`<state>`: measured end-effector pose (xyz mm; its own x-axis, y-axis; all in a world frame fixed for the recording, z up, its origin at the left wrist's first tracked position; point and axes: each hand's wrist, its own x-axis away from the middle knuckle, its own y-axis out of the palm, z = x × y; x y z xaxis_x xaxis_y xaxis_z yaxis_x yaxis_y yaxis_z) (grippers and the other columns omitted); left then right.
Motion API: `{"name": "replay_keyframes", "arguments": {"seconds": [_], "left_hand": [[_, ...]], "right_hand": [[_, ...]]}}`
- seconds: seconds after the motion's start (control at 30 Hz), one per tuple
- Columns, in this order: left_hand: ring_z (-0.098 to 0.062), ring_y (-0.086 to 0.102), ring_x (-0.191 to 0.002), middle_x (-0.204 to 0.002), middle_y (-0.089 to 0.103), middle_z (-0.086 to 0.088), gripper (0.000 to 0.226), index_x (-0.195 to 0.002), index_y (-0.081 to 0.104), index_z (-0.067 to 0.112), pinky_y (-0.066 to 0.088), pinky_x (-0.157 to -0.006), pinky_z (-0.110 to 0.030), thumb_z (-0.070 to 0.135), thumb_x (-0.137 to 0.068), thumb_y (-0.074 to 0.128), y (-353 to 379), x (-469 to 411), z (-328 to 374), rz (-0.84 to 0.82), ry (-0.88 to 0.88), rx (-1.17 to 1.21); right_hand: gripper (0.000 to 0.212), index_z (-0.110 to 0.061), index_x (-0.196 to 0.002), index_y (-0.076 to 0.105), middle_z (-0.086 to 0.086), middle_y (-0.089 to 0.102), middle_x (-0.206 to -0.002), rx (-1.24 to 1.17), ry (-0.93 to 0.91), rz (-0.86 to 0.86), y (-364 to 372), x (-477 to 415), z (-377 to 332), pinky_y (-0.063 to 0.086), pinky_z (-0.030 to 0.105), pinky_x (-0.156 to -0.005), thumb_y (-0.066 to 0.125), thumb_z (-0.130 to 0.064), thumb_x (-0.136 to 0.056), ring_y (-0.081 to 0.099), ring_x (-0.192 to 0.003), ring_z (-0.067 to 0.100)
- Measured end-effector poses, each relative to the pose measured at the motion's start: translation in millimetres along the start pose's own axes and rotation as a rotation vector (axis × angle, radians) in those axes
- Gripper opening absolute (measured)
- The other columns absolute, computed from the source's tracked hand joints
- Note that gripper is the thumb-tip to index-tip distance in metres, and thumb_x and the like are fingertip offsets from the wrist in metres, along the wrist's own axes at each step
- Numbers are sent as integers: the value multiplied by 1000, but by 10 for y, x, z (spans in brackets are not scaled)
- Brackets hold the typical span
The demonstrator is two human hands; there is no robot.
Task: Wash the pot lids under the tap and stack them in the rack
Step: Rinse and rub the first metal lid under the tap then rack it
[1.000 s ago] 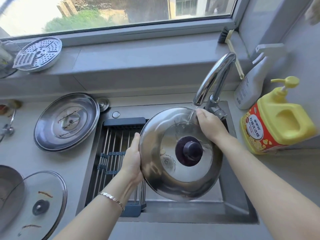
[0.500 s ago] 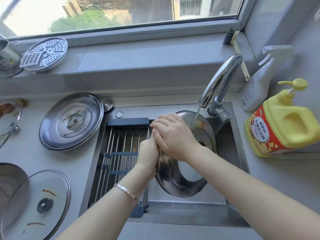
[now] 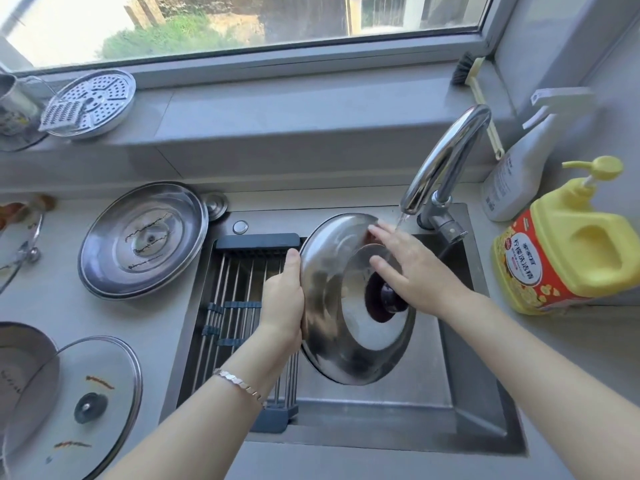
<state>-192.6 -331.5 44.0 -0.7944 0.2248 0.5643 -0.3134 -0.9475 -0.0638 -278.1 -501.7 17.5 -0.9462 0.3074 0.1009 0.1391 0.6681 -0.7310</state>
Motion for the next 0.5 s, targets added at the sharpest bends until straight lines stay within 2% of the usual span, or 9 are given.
{"name": "replay_keyframes", "arguments": {"seconds": [0.07, 0.13, 0.2, 0.27, 0.33, 0.37, 0.43, 0.5], "left_hand": [[-32, 68, -81, -88, 70, -19, 58, -89, 67, -2, 54, -80, -45, 50, -93, 41, 39, -35, 4, 79, -59, 65], [-33, 70, -84, -91, 72, -19, 58, -92, 69, 2, 55, -83, -47, 53, -91, 42, 83, -68, 19, 114, -106, 131], [-31, 70, -78, -86, 73, -18, 53, -88, 68, 4, 57, -78, -44, 51, -91, 43, 126, -81, 42, 139, -135, 164], [-21, 69, -62, -69, 72, -9, 45, -78, 63, 9, 58, -62, -30, 46, -94, 42, 164, -80, 68, 147, -143, 197], [-14, 64, -45, -49, 67, 0, 41, -74, 59, 12, 54, -48, -23, 43, -95, 41, 182, -83, 105, 148, -146, 238], [-13, 63, -43, -47, 66, 1, 40, -74, 58, 12, 54, -47, -24, 43, -95, 42, 187, -91, 116, 155, -147, 251], [-20, 69, -58, -63, 71, -6, 40, -77, 60, 12, 60, -62, -35, 46, -93, 44, 170, -131, 110, 176, -144, 258], [-29, 70, -76, -85, 73, -15, 42, -82, 62, 10, 58, -77, -45, 47, -92, 44, 143, -168, 98, 175, -150, 255]], "right_hand": [[39, -22, -129, 51, -2, 48, -129, 59, 47, 34, 85, 116, -9, 36, 29, -100, 45, -37, -94, 45, -123, 18], [35, -19, -121, 53, 4, 53, -111, 104, 130, 61, 204, 157, -61, 45, 34, -83, 47, -38, -93, 56, -100, 27], [30, -15, -111, 55, 8, 59, -101, 114, 204, 139, 243, 83, -130, 45, 36, -75, 48, -36, -91, 58, -91, 33], [23, -14, -93, 57, 8, 63, -87, 95, 289, 232, 222, -37, -204, 42, 35, -70, 47, -34, -89, 56, -84, 32], [25, -13, -83, 57, 7, 60, -80, 50, 404, 222, 195, -161, -272, 38, 33, -67, 43, -33, -89, 50, -78, 30], [27, -13, -77, 57, 8, 56, -79, 15, 472, 199, 179, -221, -302, 36, 32, -66, 41, -32, -89, 47, -78, 30], [32, -15, -64, 48, 6, 52, -75, -103, 561, 121, 163, -326, -312, 34, 31, -65, 37, -30, -90, 45, -76, 29], [34, -17, -60, 40, 1, 46, -67, -306, 568, 1, 138, -366, -274, 33, 28, -55, 40, -33, -90, 44, -64, 25]]}}
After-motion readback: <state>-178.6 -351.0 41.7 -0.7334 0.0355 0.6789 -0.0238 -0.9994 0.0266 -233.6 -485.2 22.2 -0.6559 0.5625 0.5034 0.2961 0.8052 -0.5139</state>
